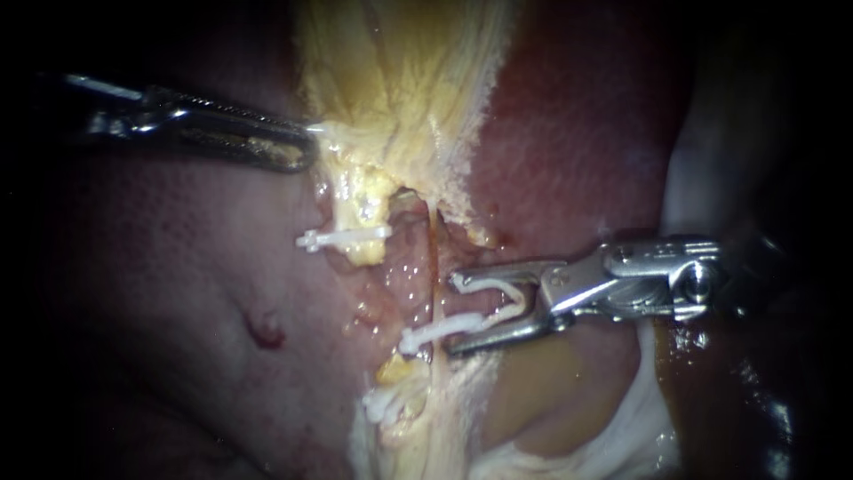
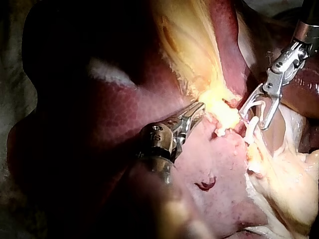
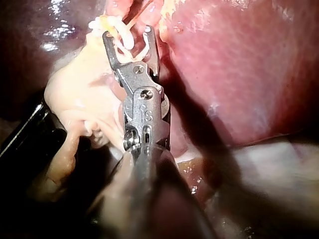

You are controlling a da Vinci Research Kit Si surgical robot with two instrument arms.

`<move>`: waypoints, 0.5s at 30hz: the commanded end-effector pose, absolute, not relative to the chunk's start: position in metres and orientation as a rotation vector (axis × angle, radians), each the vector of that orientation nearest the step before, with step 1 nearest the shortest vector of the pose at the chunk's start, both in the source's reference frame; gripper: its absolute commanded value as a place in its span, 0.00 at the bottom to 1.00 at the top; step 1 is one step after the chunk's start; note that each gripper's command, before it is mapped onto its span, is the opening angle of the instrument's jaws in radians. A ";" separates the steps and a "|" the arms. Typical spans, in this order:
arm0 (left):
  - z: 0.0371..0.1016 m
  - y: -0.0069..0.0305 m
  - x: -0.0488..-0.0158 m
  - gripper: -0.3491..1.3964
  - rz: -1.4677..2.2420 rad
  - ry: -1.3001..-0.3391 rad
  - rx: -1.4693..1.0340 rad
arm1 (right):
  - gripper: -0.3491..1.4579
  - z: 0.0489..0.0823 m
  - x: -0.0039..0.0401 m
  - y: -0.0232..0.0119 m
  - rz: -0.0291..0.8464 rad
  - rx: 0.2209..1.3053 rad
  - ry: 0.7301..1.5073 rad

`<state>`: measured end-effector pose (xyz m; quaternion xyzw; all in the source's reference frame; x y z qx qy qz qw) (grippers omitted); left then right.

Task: Clipping second clip right tube

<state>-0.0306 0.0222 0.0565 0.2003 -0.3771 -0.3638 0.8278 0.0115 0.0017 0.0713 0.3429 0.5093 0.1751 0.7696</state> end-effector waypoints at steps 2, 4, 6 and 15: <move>0.0565 0.0222 -0.0305 0.00 -0.772 -0.801 0.426 | 0.46 0.0712 0.0119 0.0017 0.386 0.753 1.118; 0.0566 0.0222 -0.0306 0.00 -0.772 -0.801 0.426 | 0.46 0.0713 0.0124 0.0017 0.391 0.771 1.121; 0.0566 0.0222 -0.0306 0.00 -0.772 -0.801 0.426 | 0.46 0.0714 0.0129 0.0016 0.385 0.780 1.124; 0.0566 0.0222 -0.0306 0.00 -0.772 -0.801 0.426 | 0.46 0.0722 0.0146 0.0009 0.396 0.832 1.154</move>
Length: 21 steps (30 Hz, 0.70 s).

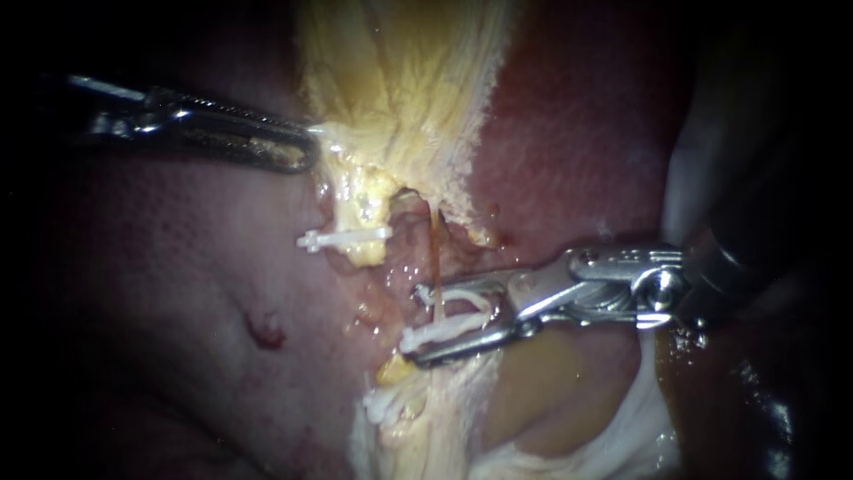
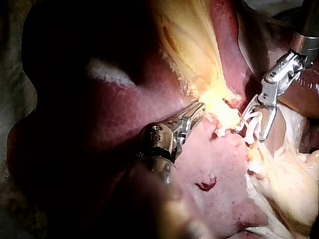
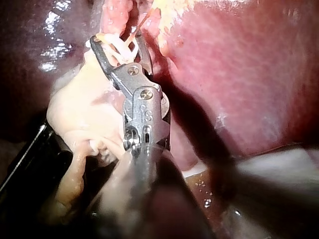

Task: Clipping second clip right tube

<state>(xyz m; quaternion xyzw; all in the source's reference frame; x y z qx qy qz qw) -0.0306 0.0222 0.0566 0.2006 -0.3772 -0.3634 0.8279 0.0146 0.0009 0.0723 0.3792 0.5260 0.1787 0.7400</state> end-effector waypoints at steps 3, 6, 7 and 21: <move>0.0566 0.0222 -0.0306 0.00 -0.772 -0.801 0.426 | 0.46 0.0720 0.0148 0.0011 0.415 0.871 1.187; 0.0566 0.0222 -0.0307 0.00 -0.777 -0.800 0.428 | 0.46 0.0718 0.0149 0.0012 0.414 0.908 1.207; 0.0566 0.0222 -0.0307 0.00 -0.777 -0.800 0.428 | 0.46 0.0717 0.0149 0.0012 0.414 0.907 1.217; 0.0567 0.0223 -0.0306 0.00 -0.777 -0.800 0.428 | 0.46 0.0684 0.0152 0.0012 0.409 0.994 1.323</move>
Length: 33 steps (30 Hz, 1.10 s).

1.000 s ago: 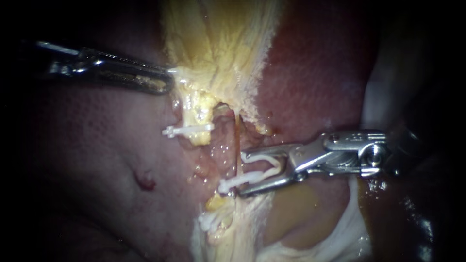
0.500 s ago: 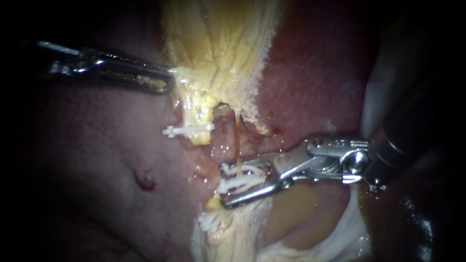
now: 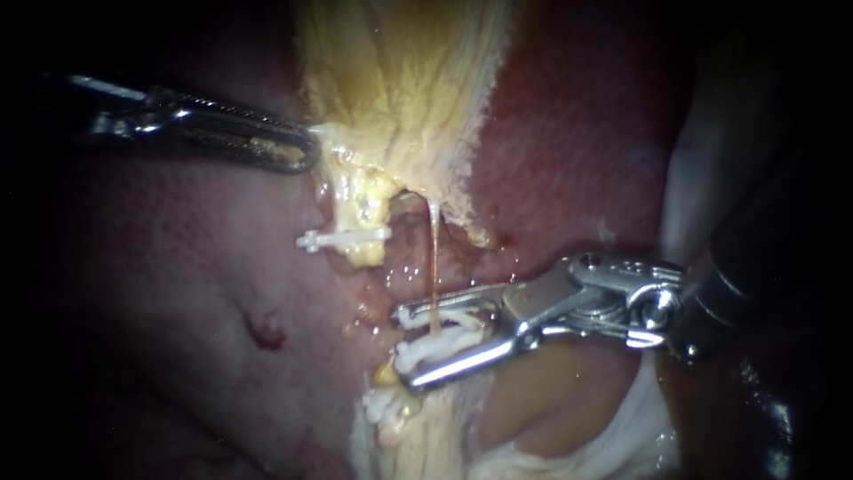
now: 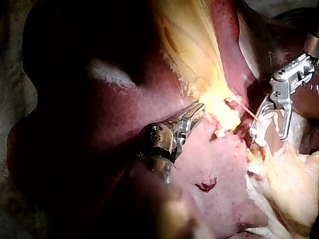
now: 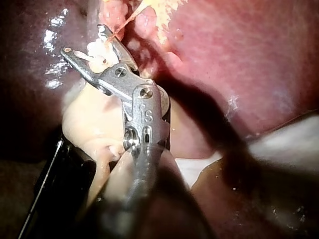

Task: Clipping second clip right tube

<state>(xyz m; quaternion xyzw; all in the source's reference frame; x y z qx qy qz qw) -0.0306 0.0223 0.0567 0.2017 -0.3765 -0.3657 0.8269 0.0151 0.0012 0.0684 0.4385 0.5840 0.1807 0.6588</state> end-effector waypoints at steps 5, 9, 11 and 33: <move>0.0568 0.0223 -0.0306 0.00 -0.777 -0.800 0.429 | 0.46 0.0674 0.0154 0.0006 0.385 1.034 1.336; 0.0568 0.0223 -0.0306 0.00 -0.777 -0.800 0.429 | 0.45 0.0670 0.0155 0.0004 0.380 1.054 1.334; 0.0568 0.0223 -0.0306 0.00 -0.777 -0.800 0.429 | 0.45 0.0670 0.0155 0.0003 0.379 1.054 1.334; 0.0569 0.0223 -0.0306 0.00 -0.782 -0.799 0.431 | 0.19 0.0680 0.0144 0.0009 0.420 1.067 1.323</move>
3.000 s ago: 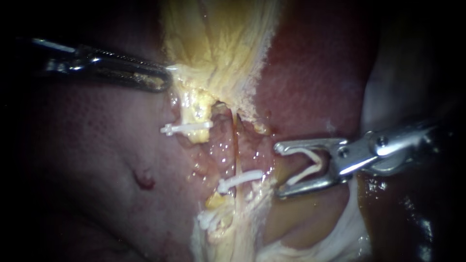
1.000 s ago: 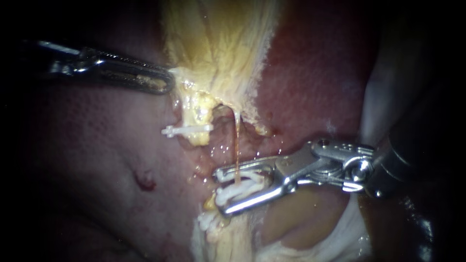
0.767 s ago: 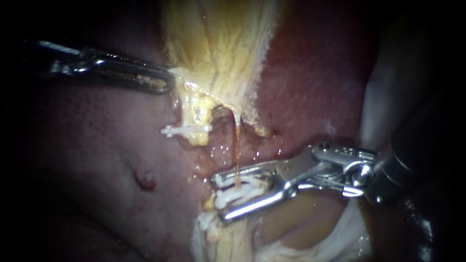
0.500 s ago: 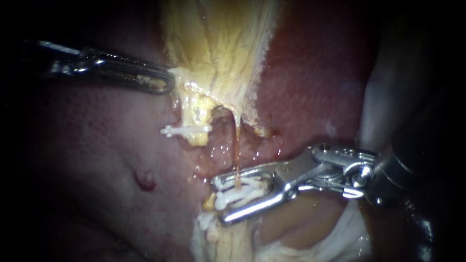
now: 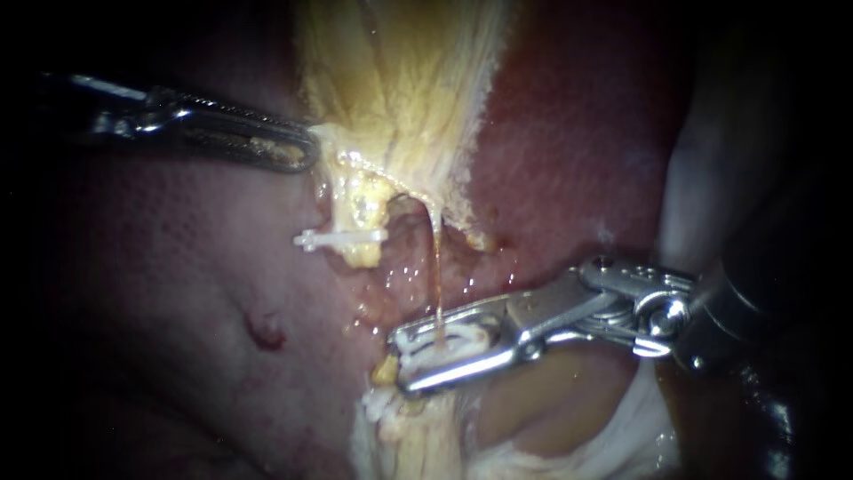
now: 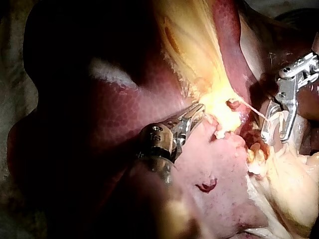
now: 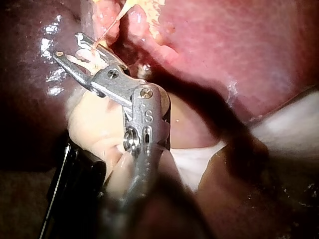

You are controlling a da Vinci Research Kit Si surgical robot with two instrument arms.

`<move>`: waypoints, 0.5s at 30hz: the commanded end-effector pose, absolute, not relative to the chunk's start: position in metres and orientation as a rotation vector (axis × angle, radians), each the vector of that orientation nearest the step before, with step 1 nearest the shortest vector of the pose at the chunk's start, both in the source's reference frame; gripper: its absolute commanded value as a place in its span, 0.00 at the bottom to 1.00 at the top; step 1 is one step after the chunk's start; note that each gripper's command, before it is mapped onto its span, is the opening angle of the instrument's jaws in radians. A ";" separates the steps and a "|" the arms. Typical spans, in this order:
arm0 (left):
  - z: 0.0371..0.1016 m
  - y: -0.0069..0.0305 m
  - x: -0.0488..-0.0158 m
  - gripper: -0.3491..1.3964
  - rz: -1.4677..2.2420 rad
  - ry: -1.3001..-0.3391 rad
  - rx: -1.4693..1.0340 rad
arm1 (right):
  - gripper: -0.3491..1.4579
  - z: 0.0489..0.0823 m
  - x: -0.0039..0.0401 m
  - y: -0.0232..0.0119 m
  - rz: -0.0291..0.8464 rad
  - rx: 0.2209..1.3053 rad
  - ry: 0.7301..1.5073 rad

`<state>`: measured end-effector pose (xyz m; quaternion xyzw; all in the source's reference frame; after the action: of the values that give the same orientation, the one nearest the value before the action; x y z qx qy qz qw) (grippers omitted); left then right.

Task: Clipping second clip right tube

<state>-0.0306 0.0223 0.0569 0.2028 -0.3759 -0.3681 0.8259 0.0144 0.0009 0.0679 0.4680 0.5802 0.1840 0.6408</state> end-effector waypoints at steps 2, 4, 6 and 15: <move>0.0569 0.0223 -0.0306 0.00 -0.782 -0.799 0.431 | 0.14 0.0681 0.0142 0.0010 0.418 1.065 1.314; 0.0569 0.0223 -0.0306 0.00 -0.782 -0.799 0.431 | 0.08 0.0681 0.0141 0.0011 0.418 1.066 1.315; 0.0570 0.0223 -0.0306 0.00 -0.782 -0.799 0.430 | 0.02 0.0682 0.0141 0.0012 0.418 1.067 1.315; 0.0570 0.0223 -0.0307 0.00 -0.782 -0.799 0.430 | 0.00 0.0686 0.0134 0.0018 0.417 1.056 1.283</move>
<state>-0.0307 0.0223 0.0571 0.2025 -0.3759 -0.3682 0.8259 0.0133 0.0019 0.0686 0.4663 0.5650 0.1834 0.6555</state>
